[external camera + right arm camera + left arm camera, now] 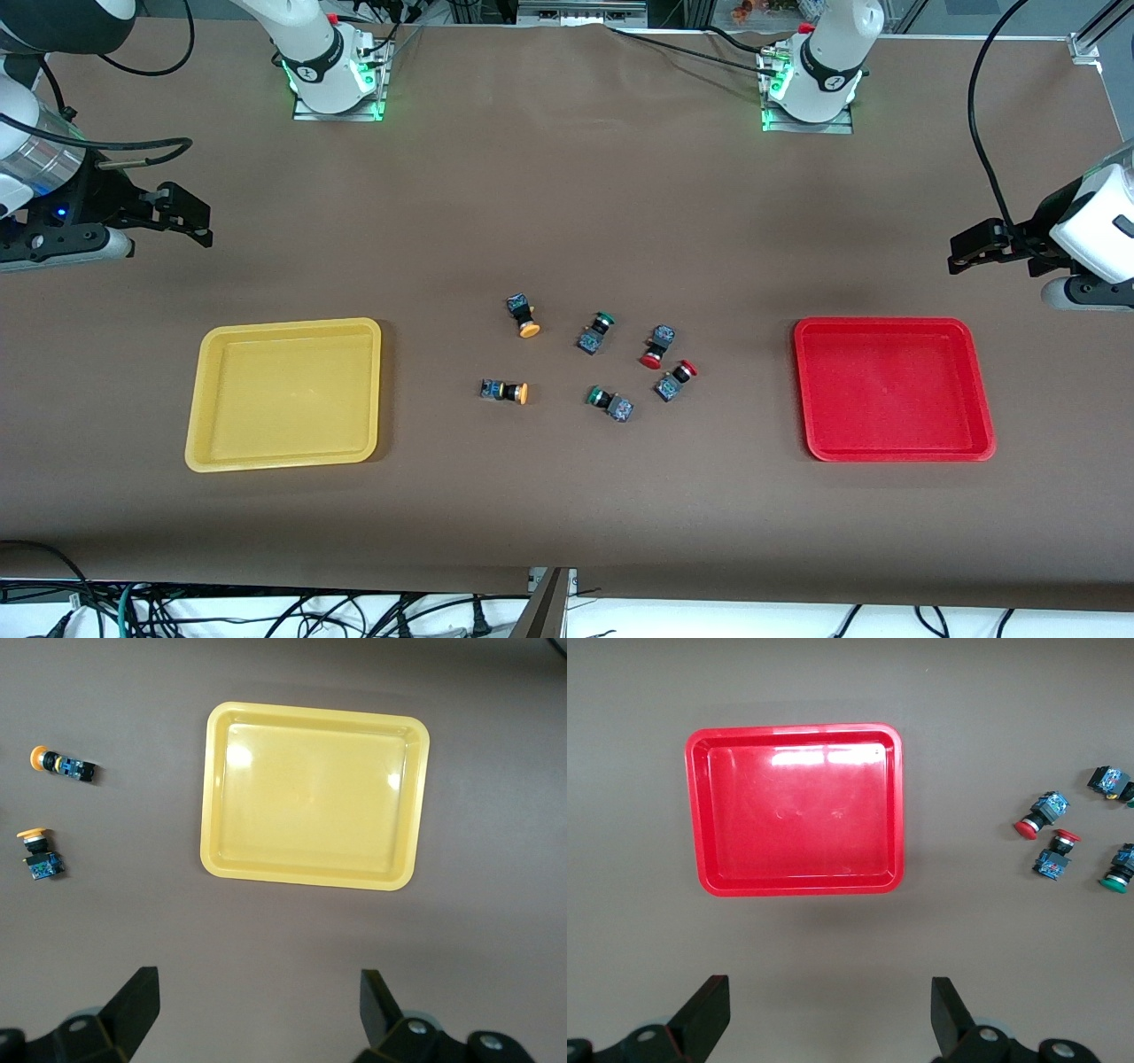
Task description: Place red and yellow buttons in trays
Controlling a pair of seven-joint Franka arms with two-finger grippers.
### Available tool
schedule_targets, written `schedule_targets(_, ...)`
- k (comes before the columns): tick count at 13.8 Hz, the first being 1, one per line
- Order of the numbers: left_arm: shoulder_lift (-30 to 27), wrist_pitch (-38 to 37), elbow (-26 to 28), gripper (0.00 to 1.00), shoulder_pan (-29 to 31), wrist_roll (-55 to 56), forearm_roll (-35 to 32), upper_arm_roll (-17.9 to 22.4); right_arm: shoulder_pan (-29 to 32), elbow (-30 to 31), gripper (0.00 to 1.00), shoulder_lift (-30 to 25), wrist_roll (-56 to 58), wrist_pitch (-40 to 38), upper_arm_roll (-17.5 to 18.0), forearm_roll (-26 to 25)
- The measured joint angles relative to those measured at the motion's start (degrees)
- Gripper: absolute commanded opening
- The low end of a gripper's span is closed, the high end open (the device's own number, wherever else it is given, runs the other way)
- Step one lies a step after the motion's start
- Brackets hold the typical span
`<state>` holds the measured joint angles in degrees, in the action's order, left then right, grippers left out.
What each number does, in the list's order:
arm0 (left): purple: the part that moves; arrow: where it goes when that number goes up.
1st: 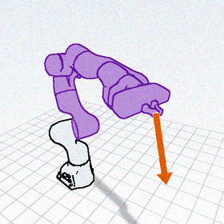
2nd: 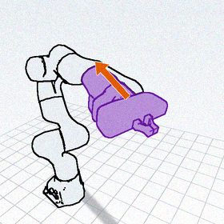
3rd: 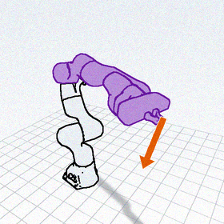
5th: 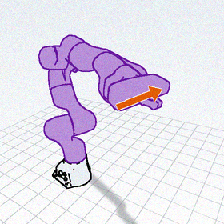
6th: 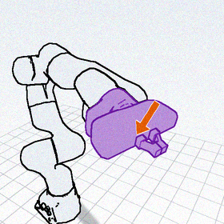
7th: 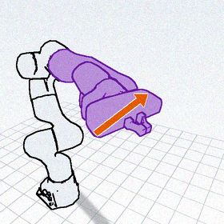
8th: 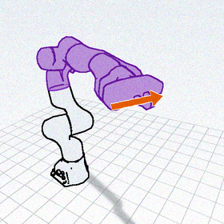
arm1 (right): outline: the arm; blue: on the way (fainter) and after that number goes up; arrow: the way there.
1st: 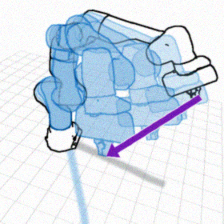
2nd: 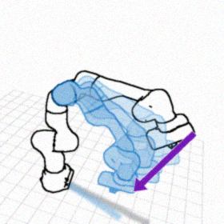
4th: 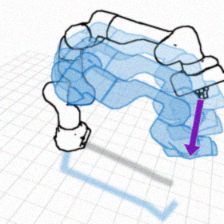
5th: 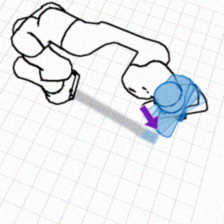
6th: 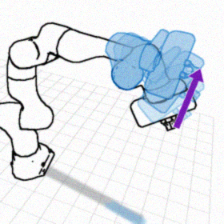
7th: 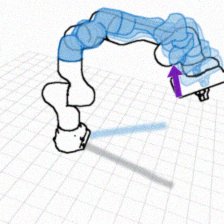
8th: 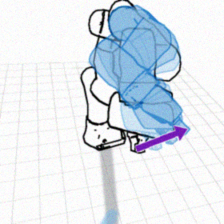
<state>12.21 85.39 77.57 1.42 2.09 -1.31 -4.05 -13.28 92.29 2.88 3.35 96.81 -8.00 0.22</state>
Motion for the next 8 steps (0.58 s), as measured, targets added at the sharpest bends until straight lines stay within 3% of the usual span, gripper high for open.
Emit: schedule_targets(8,0.02,0.00,-0.02,1.00,0.00,0.00,0.00,0.00,-0.33,0.02,1.00,0.00,0.00,0.07,-0.01,0.00)
